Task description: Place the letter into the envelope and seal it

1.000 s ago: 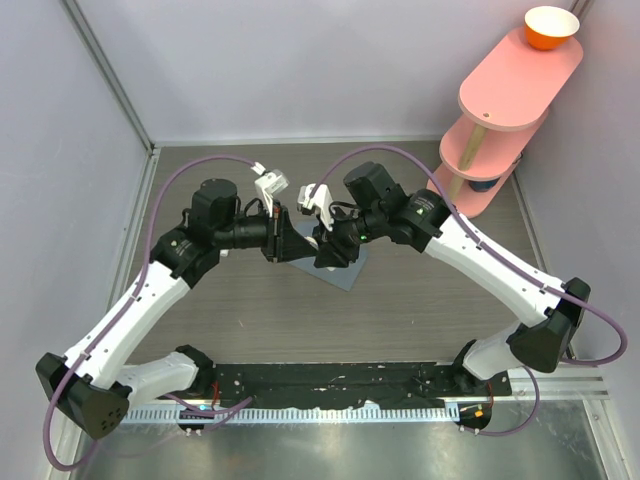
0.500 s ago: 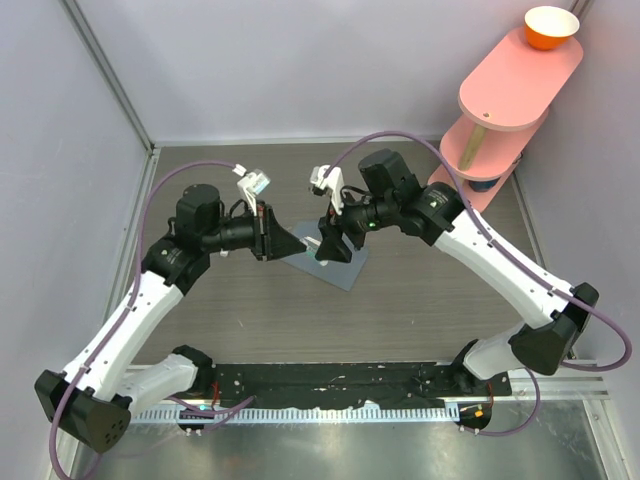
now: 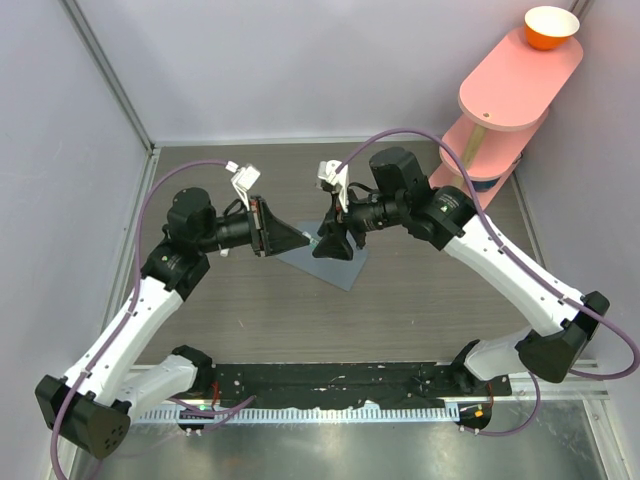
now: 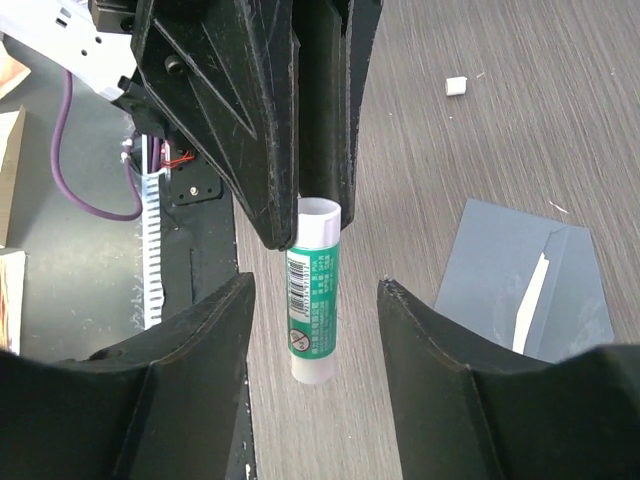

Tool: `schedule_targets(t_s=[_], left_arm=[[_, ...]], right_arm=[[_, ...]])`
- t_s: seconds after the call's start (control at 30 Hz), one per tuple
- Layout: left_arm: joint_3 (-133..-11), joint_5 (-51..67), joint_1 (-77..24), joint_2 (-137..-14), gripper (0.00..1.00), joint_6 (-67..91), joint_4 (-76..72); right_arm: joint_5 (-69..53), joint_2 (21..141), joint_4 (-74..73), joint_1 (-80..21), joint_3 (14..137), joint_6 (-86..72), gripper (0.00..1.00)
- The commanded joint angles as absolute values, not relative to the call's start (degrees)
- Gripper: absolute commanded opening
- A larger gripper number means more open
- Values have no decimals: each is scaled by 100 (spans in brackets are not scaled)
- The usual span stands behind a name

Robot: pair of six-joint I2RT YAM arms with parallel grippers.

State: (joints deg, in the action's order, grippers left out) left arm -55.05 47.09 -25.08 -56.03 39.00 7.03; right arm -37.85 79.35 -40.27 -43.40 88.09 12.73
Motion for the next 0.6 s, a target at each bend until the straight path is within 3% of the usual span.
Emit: schedule_targets(t_s=[0.0, 0.07, 0.1, 0.2, 0.27, 0.33, 0.4, 0.57], left_arm=[[-5449, 4843, -2496, -5414, 0, 4263, 88], [-5423, 4825, -2496, -5379, 0, 4280, 53], [-5388, 4843, -2496, -5353, 0, 4289, 44], [-5370, 4860, -2487, -5335, 0, 4298, 35], [-5344, 4869, -2487, -5326, 0, 4307, 26], [-5326, 4869, -2487, -5317, 0, 4333, 26], [-5326, 4869, -2487, -5317, 0, 4324, 26], [-5388, 4878, -2487, -5361, 0, 4315, -114]], right_arm=[[-4034, 7822, -3753, -4359, 8833, 1274, 50], [-4095, 7822, -3753, -4368, 8842, 1274, 40], [-4148, 7814, -3744, -4359, 8859, 1274, 30], [-4157, 7822, -3770, -4351, 8894, 1292, 21], [-4157, 7866, -3832, -4351, 8930, 1309, 21], [-4201, 7919, -3876, -4351, 9009, 1310, 37], [-4219, 7972, -3911, -4359, 9061, 1301, 45], [-4192, 8024, -3920, -4359, 9088, 1353, 40]])
